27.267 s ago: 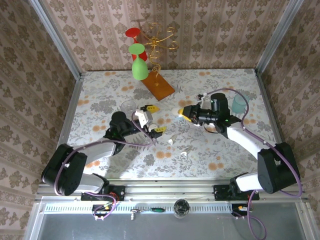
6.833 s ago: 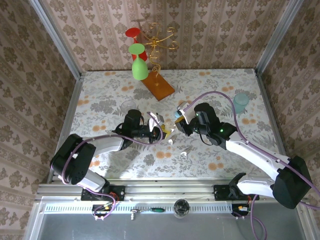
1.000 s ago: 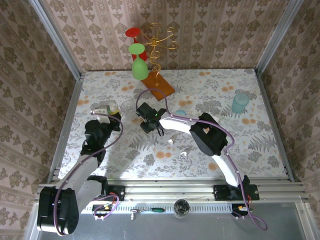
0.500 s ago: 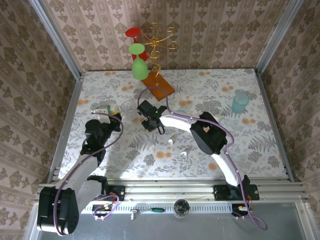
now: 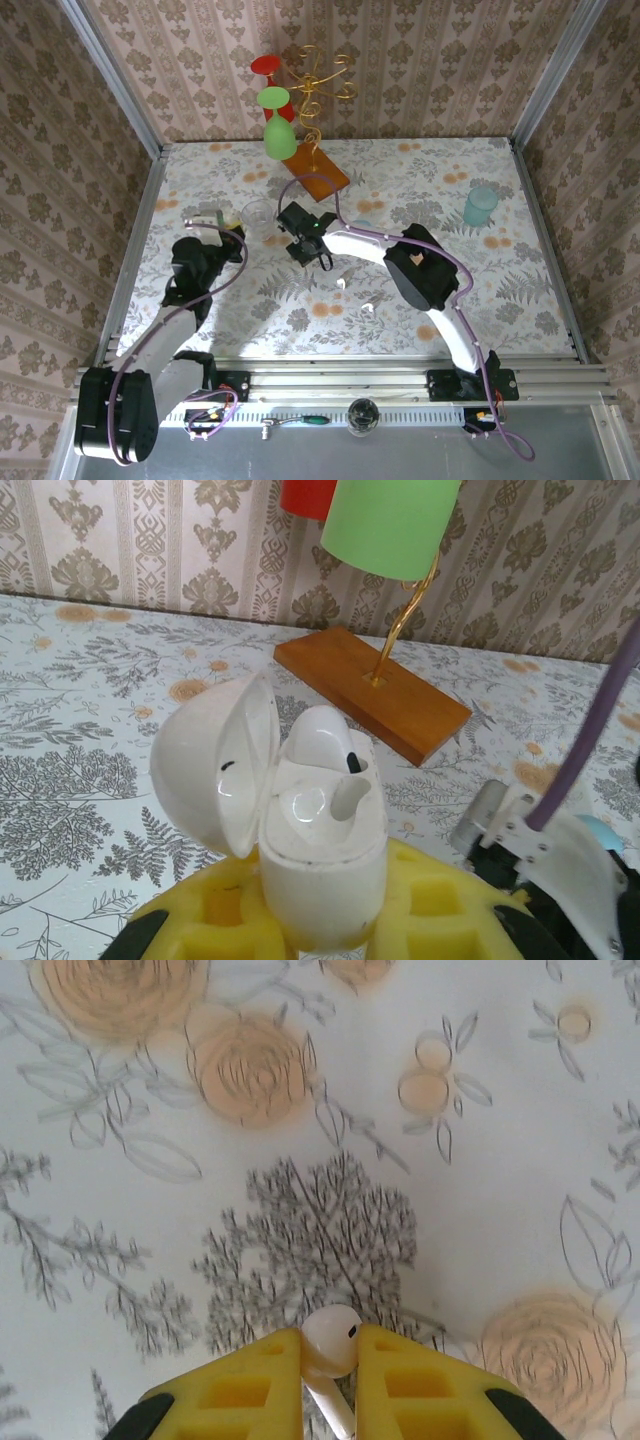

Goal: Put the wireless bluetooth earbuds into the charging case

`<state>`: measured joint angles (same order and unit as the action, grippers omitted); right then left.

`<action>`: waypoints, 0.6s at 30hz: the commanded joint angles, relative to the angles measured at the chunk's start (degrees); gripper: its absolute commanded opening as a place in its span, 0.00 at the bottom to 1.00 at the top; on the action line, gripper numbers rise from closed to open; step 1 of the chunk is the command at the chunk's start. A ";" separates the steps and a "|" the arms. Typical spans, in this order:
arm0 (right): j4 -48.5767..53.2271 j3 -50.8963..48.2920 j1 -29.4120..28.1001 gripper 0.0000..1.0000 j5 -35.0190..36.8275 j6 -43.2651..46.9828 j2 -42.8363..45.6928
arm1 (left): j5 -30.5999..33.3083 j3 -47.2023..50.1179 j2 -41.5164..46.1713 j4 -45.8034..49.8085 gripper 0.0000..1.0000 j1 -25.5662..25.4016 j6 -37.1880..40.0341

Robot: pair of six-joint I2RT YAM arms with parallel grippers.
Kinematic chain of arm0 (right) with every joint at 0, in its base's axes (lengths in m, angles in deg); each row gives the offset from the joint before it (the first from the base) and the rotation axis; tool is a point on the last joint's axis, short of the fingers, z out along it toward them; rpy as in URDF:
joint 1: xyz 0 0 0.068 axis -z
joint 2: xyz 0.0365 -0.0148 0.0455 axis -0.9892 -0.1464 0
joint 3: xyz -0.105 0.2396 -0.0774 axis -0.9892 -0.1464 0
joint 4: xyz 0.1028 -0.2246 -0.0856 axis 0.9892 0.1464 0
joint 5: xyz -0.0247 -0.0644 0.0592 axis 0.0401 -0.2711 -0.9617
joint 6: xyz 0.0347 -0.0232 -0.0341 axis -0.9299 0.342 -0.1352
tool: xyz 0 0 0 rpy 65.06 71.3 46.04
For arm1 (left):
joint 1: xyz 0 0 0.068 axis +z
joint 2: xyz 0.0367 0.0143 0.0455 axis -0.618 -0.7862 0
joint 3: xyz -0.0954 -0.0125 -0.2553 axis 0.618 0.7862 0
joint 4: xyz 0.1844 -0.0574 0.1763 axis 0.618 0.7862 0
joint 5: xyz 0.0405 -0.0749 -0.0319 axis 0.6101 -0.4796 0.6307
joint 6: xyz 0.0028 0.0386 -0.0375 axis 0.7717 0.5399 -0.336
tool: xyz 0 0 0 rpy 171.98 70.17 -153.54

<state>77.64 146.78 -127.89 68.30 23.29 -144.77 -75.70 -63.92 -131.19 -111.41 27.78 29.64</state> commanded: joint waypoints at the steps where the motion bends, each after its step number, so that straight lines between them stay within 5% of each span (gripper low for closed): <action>1: 2.93 -5.57 0.64 0.19 -1.86 -1.16 3.54 | -1.53 -2.20 -1.17 -2.54 0.00 0.43 0.41; 11: 0.24 -23.41 2.24 0.22 -1.72 -1.57 15.77 | -2.67 -2.21 -3.53 -5.26 0.00 -0.15 1.76; 18: 4.46 -21.01 2.62 0.34 -0.16 -0.88 17.62 | -2.22 -1.88 -4.69 -6.72 0.00 -0.15 2.87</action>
<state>77.60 123.83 -125.44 67.36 22.11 -128.99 -77.19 -64.57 -135.67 -115.56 27.71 31.00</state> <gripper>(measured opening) 0.324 0.161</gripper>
